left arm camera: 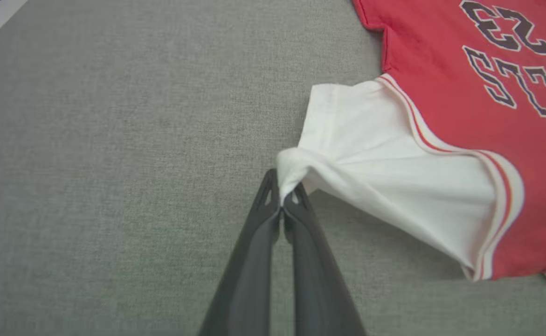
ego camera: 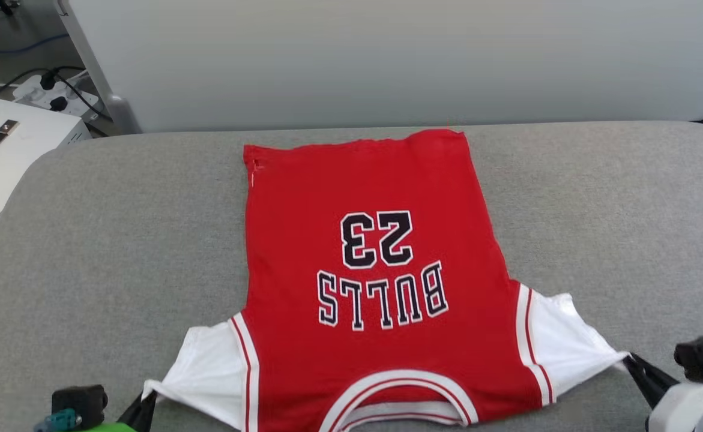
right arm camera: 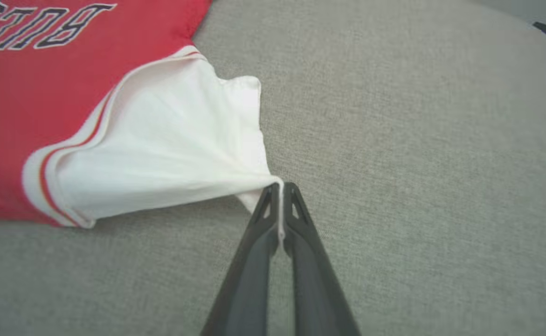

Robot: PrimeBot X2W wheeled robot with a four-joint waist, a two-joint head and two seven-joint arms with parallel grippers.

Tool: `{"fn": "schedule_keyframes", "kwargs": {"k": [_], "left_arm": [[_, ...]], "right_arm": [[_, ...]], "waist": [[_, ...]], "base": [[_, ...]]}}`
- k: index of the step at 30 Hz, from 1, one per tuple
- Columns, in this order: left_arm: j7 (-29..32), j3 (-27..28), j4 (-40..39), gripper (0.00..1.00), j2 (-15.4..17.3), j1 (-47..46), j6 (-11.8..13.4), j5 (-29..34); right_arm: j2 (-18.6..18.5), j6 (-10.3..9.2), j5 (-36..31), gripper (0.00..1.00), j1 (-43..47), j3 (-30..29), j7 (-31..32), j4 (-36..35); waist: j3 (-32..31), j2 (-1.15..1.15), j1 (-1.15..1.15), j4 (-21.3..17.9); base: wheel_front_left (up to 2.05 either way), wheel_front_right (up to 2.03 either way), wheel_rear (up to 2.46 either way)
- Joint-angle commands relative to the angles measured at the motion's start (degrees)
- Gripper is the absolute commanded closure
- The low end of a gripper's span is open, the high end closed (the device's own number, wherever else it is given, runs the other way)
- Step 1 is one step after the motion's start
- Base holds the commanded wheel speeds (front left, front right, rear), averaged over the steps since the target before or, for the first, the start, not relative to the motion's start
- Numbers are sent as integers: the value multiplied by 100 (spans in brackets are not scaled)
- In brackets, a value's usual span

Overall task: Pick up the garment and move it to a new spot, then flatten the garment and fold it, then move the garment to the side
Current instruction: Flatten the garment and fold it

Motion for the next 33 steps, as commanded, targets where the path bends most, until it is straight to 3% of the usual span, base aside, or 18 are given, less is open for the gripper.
{"fn": "schedule_keyframes", "kwargs": {"k": [1, 11, 13, 14, 23, 28, 33], "left_arm": [[-33, 94, 30, 100, -34, 192, 24, -7], [-33, 343, 244, 100, -289, 411, -122, 317], [-33, 363, 253, 100, -324, 368, -153, 392], [-33, 381, 247, 100, -342, 344, -164, 434], [-33, 613, -169, 100, -438, 98, -136, 867], [-33, 720, -582, 100, -452, -172, -86, 1163], [-34, 818, -903, 100, -542, -496, -58, 1433]], "right_arm": [[-22, -11, -95, 100, 277, -204, 91, -138], [242, -11, -363, 100, 1818, -1157, 1310, -1340], [283, -11, -440, 50, 1905, -1297, 1498, -1503], [307, -11, -484, 0, 1918, -1391, 1583, -1597], [148, -11, -985, 0, 1315, -2494, 1924, -2587], [133, -11, -1117, 0, 211, -2998, 2109, -3217], [180, -11, -921, 0, -1222, -2846, 2930, -3300]], "waist": [[-26, 0, 1, 12], [40, 0, 1, 91], [55, 0, 1, 108], [65, 0, 1, 116], [357, 0, 1, 336], [813, 0, 1, 642], [1314, 0, 1, 1021]], "base": [[0, 0, 0], [0, 0, 0], [0, 0, 0], [0, 0, 0], [0, 0, 0], [0, 0, 0], [0, 0, 0]]}}
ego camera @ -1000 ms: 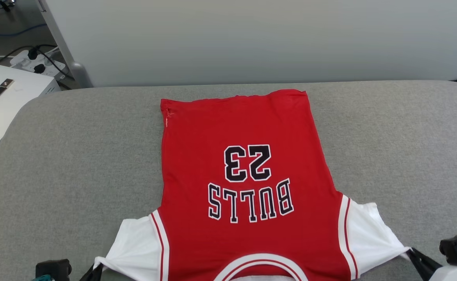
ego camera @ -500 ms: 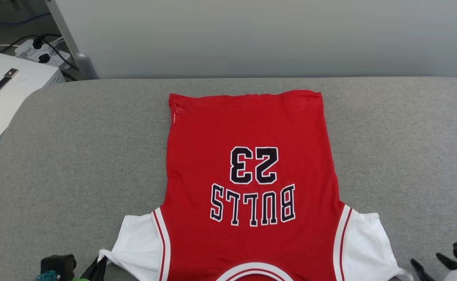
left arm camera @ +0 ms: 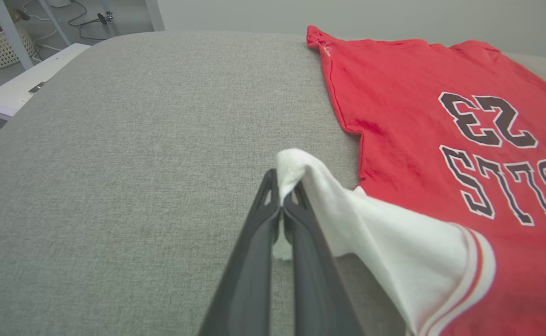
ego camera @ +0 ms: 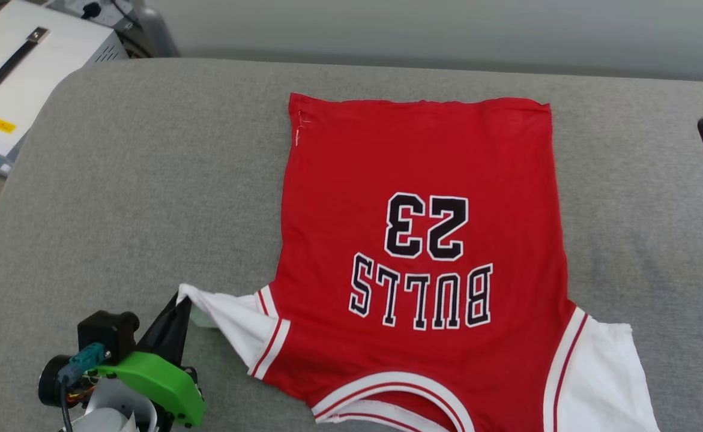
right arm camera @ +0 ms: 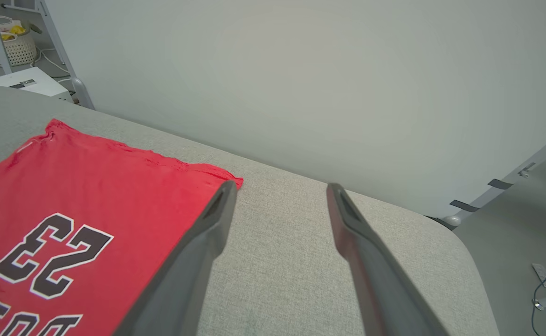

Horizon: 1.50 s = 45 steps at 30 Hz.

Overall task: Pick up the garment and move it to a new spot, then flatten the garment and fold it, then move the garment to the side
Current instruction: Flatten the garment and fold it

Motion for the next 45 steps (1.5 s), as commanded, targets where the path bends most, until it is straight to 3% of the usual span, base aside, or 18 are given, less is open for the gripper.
{"fn": "schedule_keyframes", "kwargs": {"k": [1, 8, 14, 21, 29, 30, 31, 39, 45], "left_arm": [[-34, 19, -69, 100, -52, -125, 9, 107], [-34, 49, -453, 100, -242, -548, -89, 489], [-34, 82, -762, 100, -503, -822, -201, 674], [-34, 140, -816, 100, -848, -944, -441, 773], [-34, 336, -576, 100, -1109, -953, -685, 987], [-34, 365, -542, 100, -1121, -937, -707, 997], [-34, 436, -428, 100, -1126, -874, -749, 1018], [-34, 611, -174, 100, -1039, -532, -740, 1057], [-9, 637, -87, 100, -937, -187, -636, 1007]], "right_arm": [[-11, -6, 137, 0, -374, 77, 290, 107], [-255, -6, 605, 0, -2253, 519, 2652, 1231], [-154, -6, 377, 0, -3396, 587, 4194, 2102], [-53, -6, -235, 0, -3797, 522, 4434, 2784], [104, -6, -212, 0, -3099, 485, 4225, 3419], [80, -6, -196, 21, -3063, 525, 4184, 3396], [23, -6, -103, 100, -3055, 567, 3956, 3328], [-145, -6, 311, 100, -3031, 773, 2971, 3164], [-563, -6, 816, 100, -2379, 1204, 2420, 2787]], "waist": [[551, 0, 0, 489], [1234, 0, 0, 1087], [1785, 0, 0, 1479], [2187, 0, 0, 1786], [2165, 0, 0, 1770], [2119, 0, 0, 1744], [1959, 0, 0, 1641], [1192, 0, 0, 1208], [554, 0, 0, 850]], "base": [[0, 0, 0], [0, 0, 0], [0, 0, 0], [0, 0, 0], [0, 0, 0], [0, 0, 0], [0, 0, 0], [0, 0, 0], [0, 0, 0]]}}
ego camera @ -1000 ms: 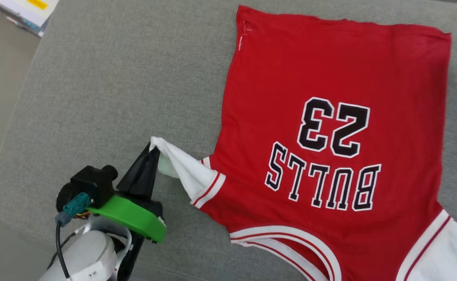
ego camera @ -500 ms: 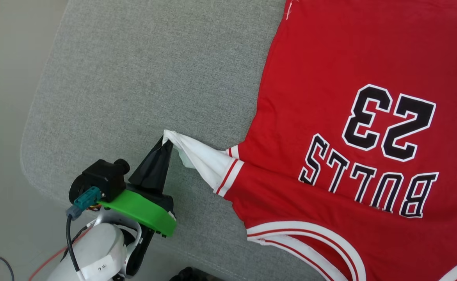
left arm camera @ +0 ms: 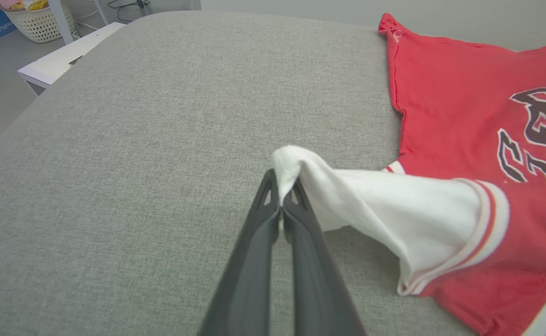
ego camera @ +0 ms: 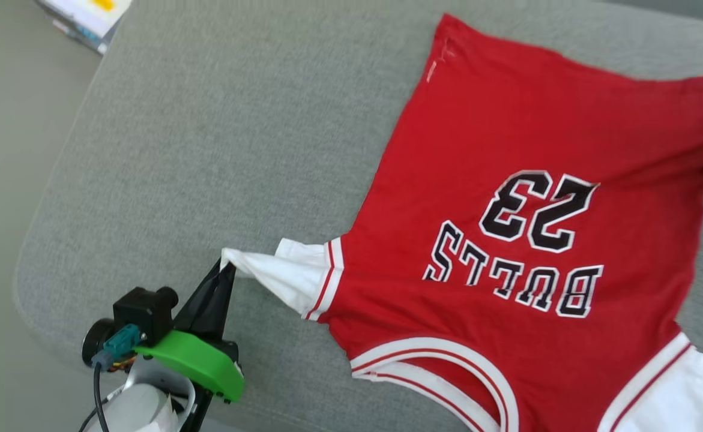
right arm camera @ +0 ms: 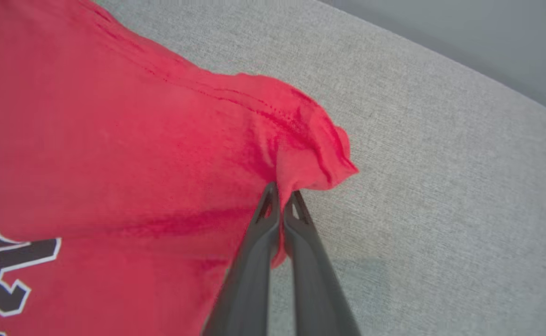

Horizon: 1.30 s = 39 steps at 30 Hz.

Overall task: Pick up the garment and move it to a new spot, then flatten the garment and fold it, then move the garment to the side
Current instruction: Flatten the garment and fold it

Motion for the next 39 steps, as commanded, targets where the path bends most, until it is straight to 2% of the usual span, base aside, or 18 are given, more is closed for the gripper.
{"fn": "schedule_keyframes", "kwargs": {"k": [1, 5, 10, 14, 19, 22, 27, 28, 31, 32, 33, 34, 39], "left_arm": [[-6, 22, 6, 100, 54, 86, 59, -47], [2, 67, -57, 100, 101, 228, 167, -66], [18, 98, -143, 100, 175, 411, 277, -81], [14, 192, -253, 100, 274, 628, 399, -117], [22, 224, -365, 100, 333, 808, 495, -141], [42, 221, -401, 100, 360, 840, 517, -145], [48, 227, -426, 100, 369, 790, 523, -149], [47, 229, -428, 100, 350, 758, 511, -168], [42, 229, -419, 100, 357, 742, 516, -153], [39, 233, -416, 100, 360, 740, 518, -151], [38, 235, -414, 100, 364, 742, 519, -150], [36, 240, -412, 100, 370, 749, 525, -148], [58, 213, -439, 100, 400, 770, 544, -133]], "right_arm": [[-165, -3, 157, 100, 242, 33, -123, -174], [-618, -3, 505, 100, 987, 65, -270, -740], [-1014, -3, 823, 100, 2262, -270, -337, -1495], [-1052, -3, 978, 100, 3311, -643, -254, -2189], [-672, -3, 956, 100, 4560, -1163, -150, -2871], [-247, -3, 882, 100, 5245, -1434, -89, -3197], [400, -3, 809, 100, 6044, -1691, -33, -3318], [769, -3, 781, 100, 6371, -1681, 1, -3234], [938, -3, 665, 100, 6472, -1630, -36, -3154], [980, -3, 602, 76, 6429, -1668, -135, -3163], [1037, -3, 584, 57, 6371, -1734, -226, -3175], [1089, -3, 574, 0, 6291, -1809, -306, -3206], [903, -3, 395, 0, 5897, -2162, -540, -3587]], "waist": [[-632, 0, -1, -493], [-801, 0, -1, -727], [-966, 0, -1, -968], [-1046, 0, -1, -1184], [-1090, 0, -1, -1309], [-1093, 0, -1, -1329], [-1026, 0, -1, -1311], [-979, 0, -1, -1295], [-947, 0, -1, -1290], [-943, 0, -1, -1294], [-945, 0, -1, -1301], [-956, 0, -1, -1314], [-1005, 0, -1, -1310]], "base": [[0, 0, 0], [0, 0, 0], [0, 0, 0], [0, 0, 0], [0, 0, 0], [0, 0, 0], [0, 0, 0], [0, 0, 0], [0, 0, 0], [0, 0, 0], [0, 0, 0], [0, 0, 0], [0, 0, 0]]}}
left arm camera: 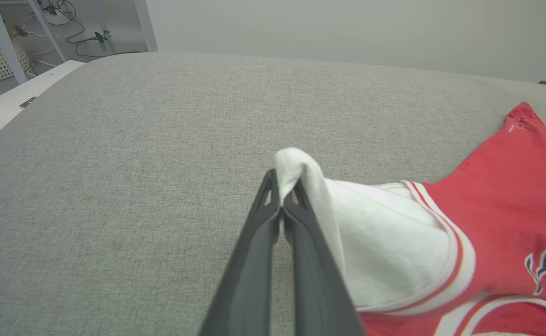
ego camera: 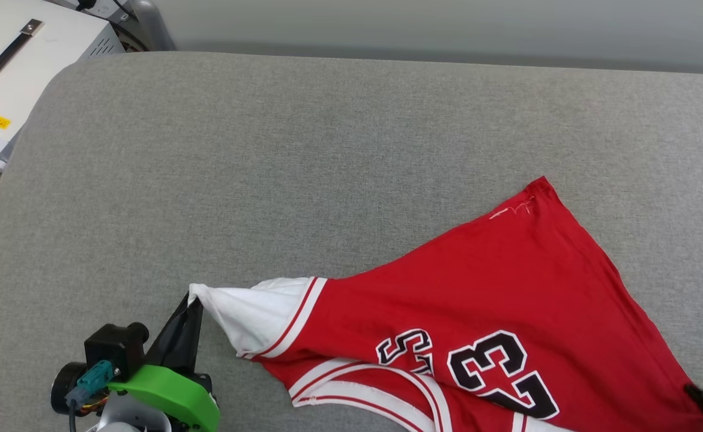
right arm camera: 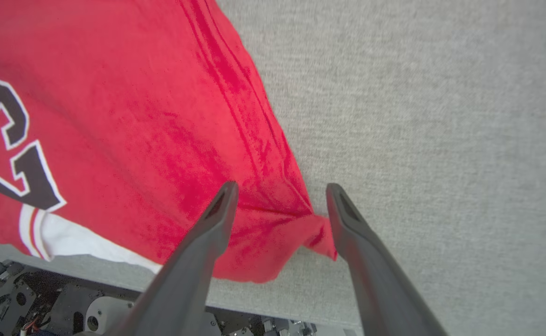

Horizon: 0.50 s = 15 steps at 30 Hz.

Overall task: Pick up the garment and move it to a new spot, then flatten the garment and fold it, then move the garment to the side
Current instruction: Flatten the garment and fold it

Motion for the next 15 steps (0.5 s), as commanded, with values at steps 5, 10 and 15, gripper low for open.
{"fn": "schedule_keyframes", "kwargs": {"k": [5, 10, 15], "left_arm": [[37, -42, -89, 100, 44, -55, 46, 79], [52, -102, -138, 100, 4, -229, 19, 134], [37, -160, -123, 100, -99, -458, -44, 175]], "right_arm": [[-310, -3, -85, 0, -858, -326, -230, -556], [-599, -3, -254, 0, -2066, -58, -224, -647], [-736, -3, -415, 0, -3263, 773, 136, -200]], "waist": [[25, 0, 0, 111], [205, 0, 0, 294], [420, 0, 0, 501]], "base": [[0, 0, 0], [0, 0, 0], [0, 0, 0]]}}
